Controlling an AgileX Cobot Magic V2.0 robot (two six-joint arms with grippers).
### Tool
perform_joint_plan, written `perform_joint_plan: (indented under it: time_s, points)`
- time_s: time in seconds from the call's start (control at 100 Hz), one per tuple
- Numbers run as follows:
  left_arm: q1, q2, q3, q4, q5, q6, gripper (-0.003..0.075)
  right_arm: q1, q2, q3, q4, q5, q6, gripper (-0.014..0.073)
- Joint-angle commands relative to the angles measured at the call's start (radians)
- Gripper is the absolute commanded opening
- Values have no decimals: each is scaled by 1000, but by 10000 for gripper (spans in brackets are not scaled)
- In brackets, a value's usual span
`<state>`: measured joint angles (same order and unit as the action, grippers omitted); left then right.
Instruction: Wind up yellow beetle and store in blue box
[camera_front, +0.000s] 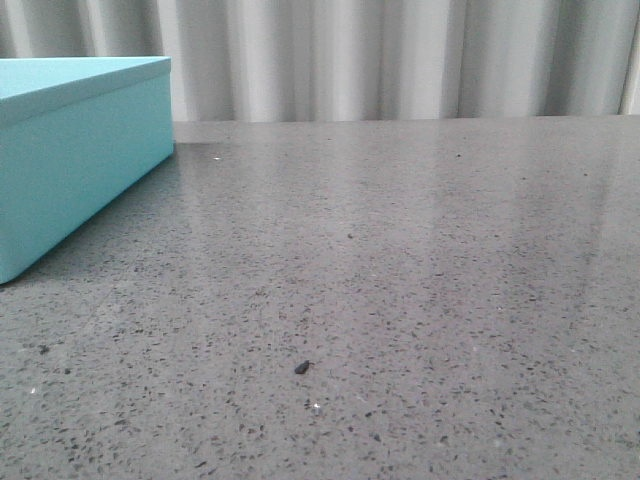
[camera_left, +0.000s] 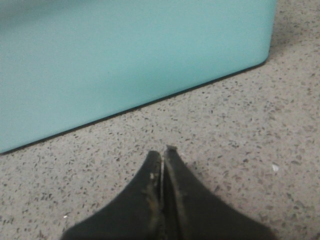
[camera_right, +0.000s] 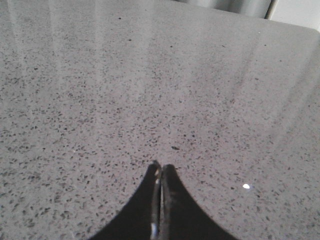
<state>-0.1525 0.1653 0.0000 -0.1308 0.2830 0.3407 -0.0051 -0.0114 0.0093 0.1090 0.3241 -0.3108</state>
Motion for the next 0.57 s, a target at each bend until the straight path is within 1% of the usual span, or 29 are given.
perform_joint_plan:
  time_s: [0.0,0.56]
  points:
    - [2,9,24,-3,-66,-5,-21,-8,-19,25,7,-12,4,-80]
    - [2,9,24,-3,-66,-5,-21,3,-19,25,7,-13,4,-80]
